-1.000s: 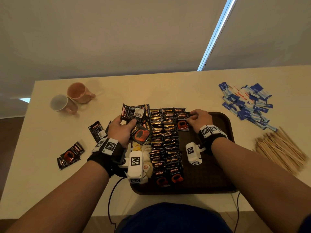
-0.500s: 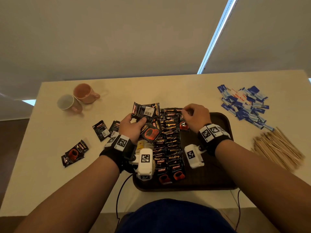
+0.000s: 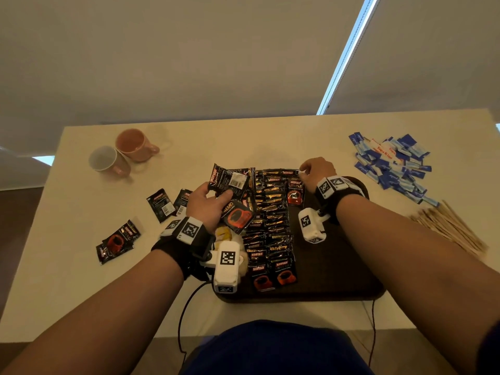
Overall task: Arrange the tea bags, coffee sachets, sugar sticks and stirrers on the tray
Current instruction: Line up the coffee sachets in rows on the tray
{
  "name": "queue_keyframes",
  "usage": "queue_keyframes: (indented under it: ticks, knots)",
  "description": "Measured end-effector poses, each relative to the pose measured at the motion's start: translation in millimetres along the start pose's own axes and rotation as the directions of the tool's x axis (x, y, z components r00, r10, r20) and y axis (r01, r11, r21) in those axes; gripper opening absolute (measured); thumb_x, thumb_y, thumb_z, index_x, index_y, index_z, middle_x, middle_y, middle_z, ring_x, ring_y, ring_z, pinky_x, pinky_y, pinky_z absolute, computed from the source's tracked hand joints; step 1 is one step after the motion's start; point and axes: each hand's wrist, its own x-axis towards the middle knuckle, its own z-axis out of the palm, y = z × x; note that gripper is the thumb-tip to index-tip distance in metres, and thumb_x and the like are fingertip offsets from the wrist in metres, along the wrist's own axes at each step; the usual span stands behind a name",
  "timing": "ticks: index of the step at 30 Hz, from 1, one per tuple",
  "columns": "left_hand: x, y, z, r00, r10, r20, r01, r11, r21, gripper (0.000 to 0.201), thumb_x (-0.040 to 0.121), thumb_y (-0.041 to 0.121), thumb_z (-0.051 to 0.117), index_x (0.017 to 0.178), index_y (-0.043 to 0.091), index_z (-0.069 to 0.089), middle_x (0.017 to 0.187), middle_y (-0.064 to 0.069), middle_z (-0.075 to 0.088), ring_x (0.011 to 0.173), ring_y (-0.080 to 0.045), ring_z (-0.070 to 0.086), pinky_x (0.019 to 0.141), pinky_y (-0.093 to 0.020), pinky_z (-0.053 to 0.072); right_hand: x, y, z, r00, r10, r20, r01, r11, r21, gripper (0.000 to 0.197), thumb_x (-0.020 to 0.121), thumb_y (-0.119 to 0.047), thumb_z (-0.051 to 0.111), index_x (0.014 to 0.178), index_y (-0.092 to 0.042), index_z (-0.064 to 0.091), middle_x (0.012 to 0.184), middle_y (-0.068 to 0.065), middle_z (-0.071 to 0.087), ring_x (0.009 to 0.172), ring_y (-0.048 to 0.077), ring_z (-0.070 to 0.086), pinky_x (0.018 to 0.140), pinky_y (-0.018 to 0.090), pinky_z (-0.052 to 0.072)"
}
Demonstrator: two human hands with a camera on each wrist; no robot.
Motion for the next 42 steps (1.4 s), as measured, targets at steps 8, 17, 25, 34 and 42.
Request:
queue_keyframes:
  ticks: [8,17,25,34,42]
  knots:
    - [10,-2,5,1.000,-0.029,-0.012,0.029,0.999,0.026,0.016,0.089,0.012,0.072,0.097,0.026,0.067,0.097,-0.009,0.077,0.089,-0.032,0.075,0.085,-0.061,0.057,27,0,11,0.999,0.017,0.037,-0.016,1.000,-0.024,0.025,0.093,-0.024,0.066,0.116,-0.018,0.069,0.123,0.006,0.065,0.113,0.025,0.060,0.097,0.034,0.048]
    - [14,4,21,1.000,-0.025,0.002,0.025,0.999,0.032,0.018,0.090,0.010,0.071,0.092,0.028,0.067,0.099,-0.012,0.076,0.091,-0.033,0.074,0.086,-0.059,0.057,35,2,5,0.999,0.008,0.046,-0.008,1.000,0.001,0.011,0.093,-0.015,0.065,0.099,-0.014,0.073,0.106,0.009,0.072,0.098,0.025,0.065,0.075,0.026,0.046]
    - [15,5,24,0.999,-0.042,0.009,0.041,0.999,0.024,0.017,0.091,0.009,0.070,0.095,0.026,0.067,0.097,-0.012,0.077,0.090,-0.032,0.074,0.084,-0.060,0.058,30,12,-3,0.999,0.032,-0.019,-0.031,0.998,0.061,0.031,0.090,-0.022,0.068,0.119,-0.014,0.062,0.119,0.008,0.065,0.108,0.026,0.061,0.084,0.026,0.042]
    - [16,4,24,0.999,-0.041,0.019,0.040,0.999,0.009,0.017,0.090,0.008,0.070,0.096,0.024,0.067,0.095,-0.009,0.077,0.088,-0.031,0.075,0.085,-0.058,0.058,-23,50,25,0.968,0.187,0.165,-0.159,0.973,-0.166,0.061,0.073,-0.055,0.079,0.108,-0.010,0.058,0.107,0.006,0.060,0.096,0.022,0.060,0.084,0.035,0.053]
    - [14,5,23,1.000,-0.027,0.012,0.027,1.000,0.015,0.017,0.091,0.007,0.069,0.094,0.023,0.067,0.093,-0.011,0.076,0.091,-0.034,0.074,0.084,-0.054,0.059,-23,54,23,0.995,0.094,0.033,-0.098,0.984,0.147,0.029,0.082,-0.006,0.074,0.106,-0.017,0.062,0.109,0.005,0.066,0.095,0.019,0.060,0.082,0.025,0.045]
